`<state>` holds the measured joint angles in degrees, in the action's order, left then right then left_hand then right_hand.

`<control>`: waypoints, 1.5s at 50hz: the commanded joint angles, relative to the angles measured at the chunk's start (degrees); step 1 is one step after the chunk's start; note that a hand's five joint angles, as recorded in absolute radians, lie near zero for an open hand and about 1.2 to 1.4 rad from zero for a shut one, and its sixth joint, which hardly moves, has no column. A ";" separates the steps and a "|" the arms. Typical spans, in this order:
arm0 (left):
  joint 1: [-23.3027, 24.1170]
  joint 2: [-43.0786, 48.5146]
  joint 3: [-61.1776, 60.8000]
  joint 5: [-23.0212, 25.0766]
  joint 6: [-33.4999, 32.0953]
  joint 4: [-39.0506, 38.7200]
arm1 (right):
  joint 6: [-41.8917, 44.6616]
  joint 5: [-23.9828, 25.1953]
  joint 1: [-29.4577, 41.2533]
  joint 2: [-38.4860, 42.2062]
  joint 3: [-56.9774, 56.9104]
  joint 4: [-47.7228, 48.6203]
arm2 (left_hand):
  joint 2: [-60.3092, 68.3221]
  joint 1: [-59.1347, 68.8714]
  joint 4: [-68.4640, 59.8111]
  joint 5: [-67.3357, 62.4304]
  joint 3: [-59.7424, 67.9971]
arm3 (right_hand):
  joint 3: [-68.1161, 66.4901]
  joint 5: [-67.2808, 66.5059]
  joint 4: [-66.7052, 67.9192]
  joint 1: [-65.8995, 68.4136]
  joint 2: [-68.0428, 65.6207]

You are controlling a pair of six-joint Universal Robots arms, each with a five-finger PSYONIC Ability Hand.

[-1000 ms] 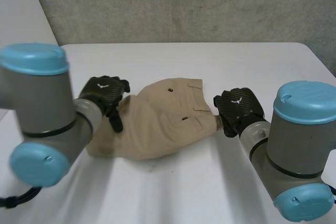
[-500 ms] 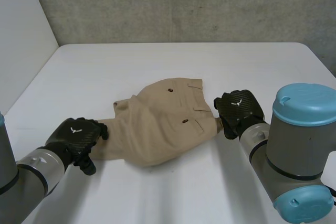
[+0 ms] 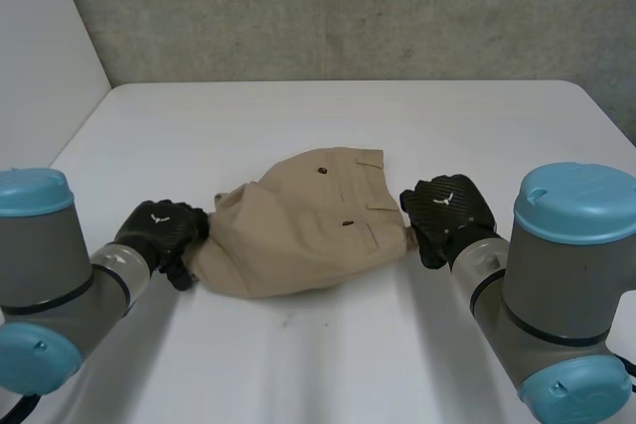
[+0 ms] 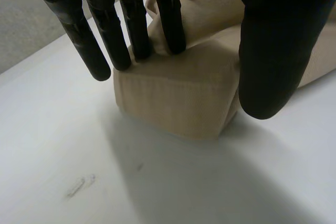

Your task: Fold the shorts.

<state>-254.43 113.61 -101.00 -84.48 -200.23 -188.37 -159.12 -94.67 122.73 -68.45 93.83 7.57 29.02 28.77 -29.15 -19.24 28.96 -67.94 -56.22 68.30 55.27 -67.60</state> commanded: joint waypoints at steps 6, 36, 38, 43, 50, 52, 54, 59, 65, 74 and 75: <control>0.08 4.16 3.18 -1.91 -2.09 -0.42 | 0.03 0.45 0.14 1.39 -0.14 0.96 | 16.99 17.25 -16.86 -16.78 17.05 | -12.06 -13.78 11.70 24.73 -12.40; -0.36 -8.94 1.24 1.25 7.40 2.39 | -3.22 10.99 -4.16 0.34 1.18 -4.14 | 50.98 51.23 -50.85 -50.76 51.04 | 30.75 29.03 -31.11 -18.08 30.41; -0.63 -8.06 1.77 1.25 7.66 2.66 | -3.48 12.31 -4.34 0.08 2.14 -3.71 | 50.98 51.23 -50.85 -50.76 51.04 | 32.78 31.06 -33.14 -20.11 32.44; -1.07 -4.63 3.88 1.16 8.45 3.80 | -4.10 15.65 -5.31 -0.19 6.36 1.12 | 50.98 51.23 -50.85 -50.76 51.04 | 36.16 34.44 -36.51 -23.49 35.81; -1.24 -0.50 8.36 1.16 10.82 7.92 | -3.92 15.83 -5.05 -0.19 9.88 3.94 | 50.98 51.23 -50.85 -50.76 51.04 | 38.34 36.62 -38.70 -25.67 38.00; -1.59 0.55 9.33 1.25 11.88 9.59 | -4.10 15.74 -4.87 -0.28 10.32 4.56 | 50.98 51.23 -50.85 -50.76 51.04 | 38.01 36.29 -38.36 -25.34 37.66; -1.94 1.08 9.68 1.34 12.41 10.30 | -4.10 15.65 -4.96 -0.28 10.85 6.22 | 50.98 51.23 -50.85 -50.76 51.04 | 36.84 35.12 -37.19 -24.17 36.49; -2.39 1.70 10.30 1.34 13.11 10.83 | -4.10 15.74 -4.87 -0.19 10.76 8.34 | 50.98 51.23 -50.85 -50.76 51.04 | 27.27 25.55 -27.63 -14.60 26.93; -2.30 1.70 10.39 1.25 13.29 11.01 | -3.31 16.89 -4.25 2.09 9.36 8.43 | 50.98 51.23 -50.85 -50.76 51.04 | -11.52 -13.24 11.17 24.19 -11.87; -2.03 -4.79 9.60 2.12 13.29 15.39 | -3.31 15.83 -5.66 -3.41 4.09 3.69 | 50.98 51.23 -50.85 -50.76 51.04 | -12.06 -13.78 11.70 24.73 -12.40; -1.95 -7.33 9.42 3.08 13.29 16.97 | -3.22 15.83 -5.92 -5.35 3.47 2.98 | 50.98 51.23 -50.85 -50.76 51.04 | -12.06 -13.78 11.70 24.73 -12.40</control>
<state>-256.69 113.60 -90.92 -83.08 -186.85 -176.04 -162.47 -78.16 117.92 -66.65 100.56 14.11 68.16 64.49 -68.74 -55.73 68.13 -67.46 -56.19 68.20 54.95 -67.71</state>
